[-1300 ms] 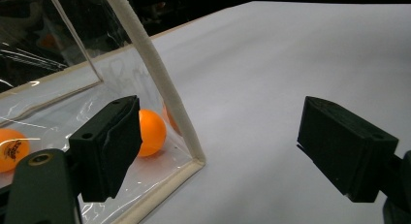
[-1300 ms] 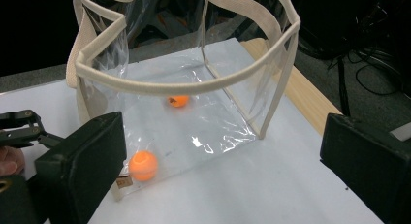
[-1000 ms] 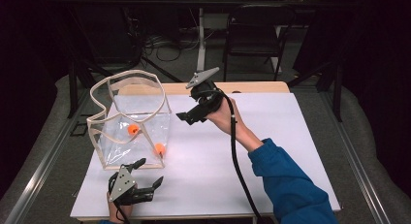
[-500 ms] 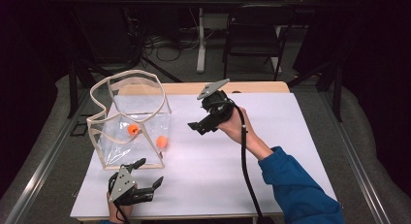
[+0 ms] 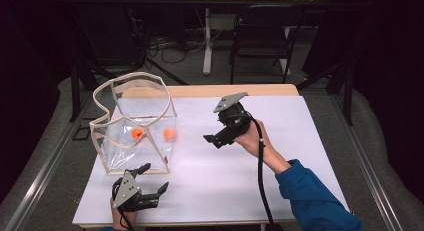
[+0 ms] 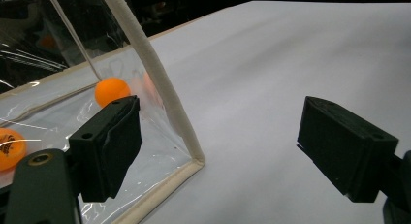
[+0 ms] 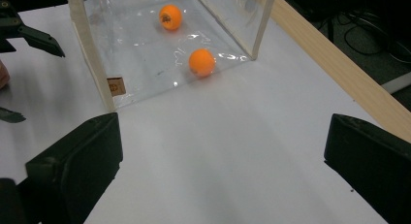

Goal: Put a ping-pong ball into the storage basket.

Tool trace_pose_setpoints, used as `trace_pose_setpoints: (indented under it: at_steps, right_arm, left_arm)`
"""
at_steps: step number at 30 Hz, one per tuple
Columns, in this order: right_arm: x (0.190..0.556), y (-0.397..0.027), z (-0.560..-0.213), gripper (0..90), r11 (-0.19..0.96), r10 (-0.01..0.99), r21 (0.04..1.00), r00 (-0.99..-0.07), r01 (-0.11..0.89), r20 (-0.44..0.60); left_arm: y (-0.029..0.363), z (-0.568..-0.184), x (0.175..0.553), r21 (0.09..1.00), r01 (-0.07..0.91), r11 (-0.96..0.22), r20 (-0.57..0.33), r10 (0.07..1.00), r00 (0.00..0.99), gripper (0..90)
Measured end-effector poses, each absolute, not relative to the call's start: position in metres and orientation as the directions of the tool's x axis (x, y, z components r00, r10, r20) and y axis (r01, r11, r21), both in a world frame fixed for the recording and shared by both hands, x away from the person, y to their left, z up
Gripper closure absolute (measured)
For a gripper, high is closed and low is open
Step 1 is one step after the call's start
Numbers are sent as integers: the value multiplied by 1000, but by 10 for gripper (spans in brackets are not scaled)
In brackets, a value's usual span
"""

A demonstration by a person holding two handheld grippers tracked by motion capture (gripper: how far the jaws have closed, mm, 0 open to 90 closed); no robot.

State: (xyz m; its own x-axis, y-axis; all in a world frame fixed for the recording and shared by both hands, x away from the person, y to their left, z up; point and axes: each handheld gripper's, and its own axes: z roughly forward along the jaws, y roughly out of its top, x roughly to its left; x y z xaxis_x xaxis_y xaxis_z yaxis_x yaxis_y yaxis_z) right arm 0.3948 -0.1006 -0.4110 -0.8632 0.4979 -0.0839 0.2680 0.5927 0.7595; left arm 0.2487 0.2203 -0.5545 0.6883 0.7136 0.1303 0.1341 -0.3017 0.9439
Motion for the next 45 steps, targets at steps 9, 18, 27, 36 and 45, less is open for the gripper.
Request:
trace_pose_setpoints:
  at_steps: [9,18,27,36,45]
  right_arm:
    - [384,-115,-420,0,590,511,758,-855,277,-85]
    - [375,-131,-430,0,594,526,752,-845,286,-94]
    - [364,-148,-441,0,585,548,754,-831,300,-95]
    - [353,-165,-451,0,576,571,751,-817,323,-86]
    - [343,-180,-464,0,570,592,746,-802,344,-82]
  left_arm:
    - [220,-555,249,943,134,-304,132,714,688,158]
    - [220,-555,249,943,135,-305,133,714,687,158]
    - [220,-555,249,943,134,-304,134,715,686,158]
    - [220,-555,249,943,134,-306,134,714,687,158]
    - [219,-555,249,942,135,-307,134,714,687,158]
